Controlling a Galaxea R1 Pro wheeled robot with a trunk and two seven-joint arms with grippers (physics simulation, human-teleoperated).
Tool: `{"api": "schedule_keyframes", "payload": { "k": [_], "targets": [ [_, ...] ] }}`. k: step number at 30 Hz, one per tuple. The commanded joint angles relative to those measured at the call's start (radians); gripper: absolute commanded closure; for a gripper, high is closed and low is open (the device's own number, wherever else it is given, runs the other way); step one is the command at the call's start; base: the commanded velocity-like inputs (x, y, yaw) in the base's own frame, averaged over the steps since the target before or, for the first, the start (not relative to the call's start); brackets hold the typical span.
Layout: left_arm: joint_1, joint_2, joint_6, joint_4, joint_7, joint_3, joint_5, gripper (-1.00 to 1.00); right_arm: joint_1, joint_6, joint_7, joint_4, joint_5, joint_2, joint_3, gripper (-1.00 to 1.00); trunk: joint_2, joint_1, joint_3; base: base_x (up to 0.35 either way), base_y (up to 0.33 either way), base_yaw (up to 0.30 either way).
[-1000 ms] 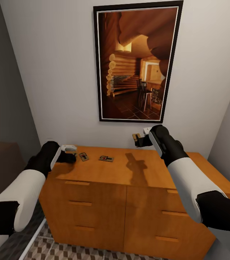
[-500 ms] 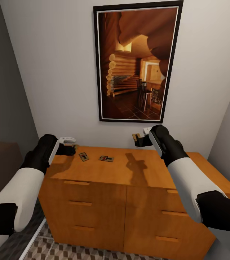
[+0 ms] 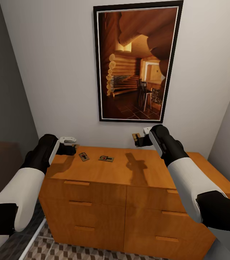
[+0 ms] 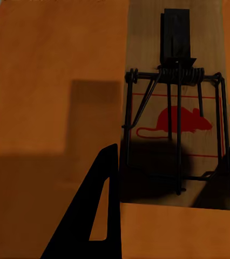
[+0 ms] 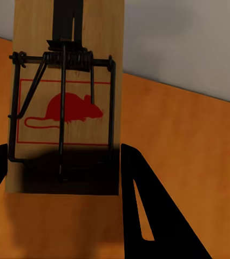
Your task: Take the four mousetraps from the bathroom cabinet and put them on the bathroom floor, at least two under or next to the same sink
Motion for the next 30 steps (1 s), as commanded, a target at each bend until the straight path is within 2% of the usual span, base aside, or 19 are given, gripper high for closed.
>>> {"api": "schedule_keyframes", "payload": {
  "k": [1, 9, 30],
  "targets": [
    [-0.001, 0.000, 0.003, -0.001, -0.010, 0.001, -0.011, 1.00, -0.001, 0.004, -0.002, -0.001, -0.008, -0.001, 0.001, 1.00, -0.001, 0.000, -0.001, 0.000, 0.000, 0.000],
    [-0.001, -0.002, 0.003, -0.001, -0.010, 0.002, -0.005, 1.00, -0.001, 0.004, -0.002, -0.001, -0.005, -0.001, 0.001, 1.00, -0.001, 0.000, -0.001, -0.116, 0.000, 0.000],
    [-0.001, -0.003, 0.002, 0.000, -0.011, 0.002, 0.001, 1.00, -0.001, 0.004, -0.010, -0.035, -0.003, 0.003, 0.001, 1.00, -0.001, 0.000, -0.001, -0.335, 0.000, 0.000]
  ]
}}
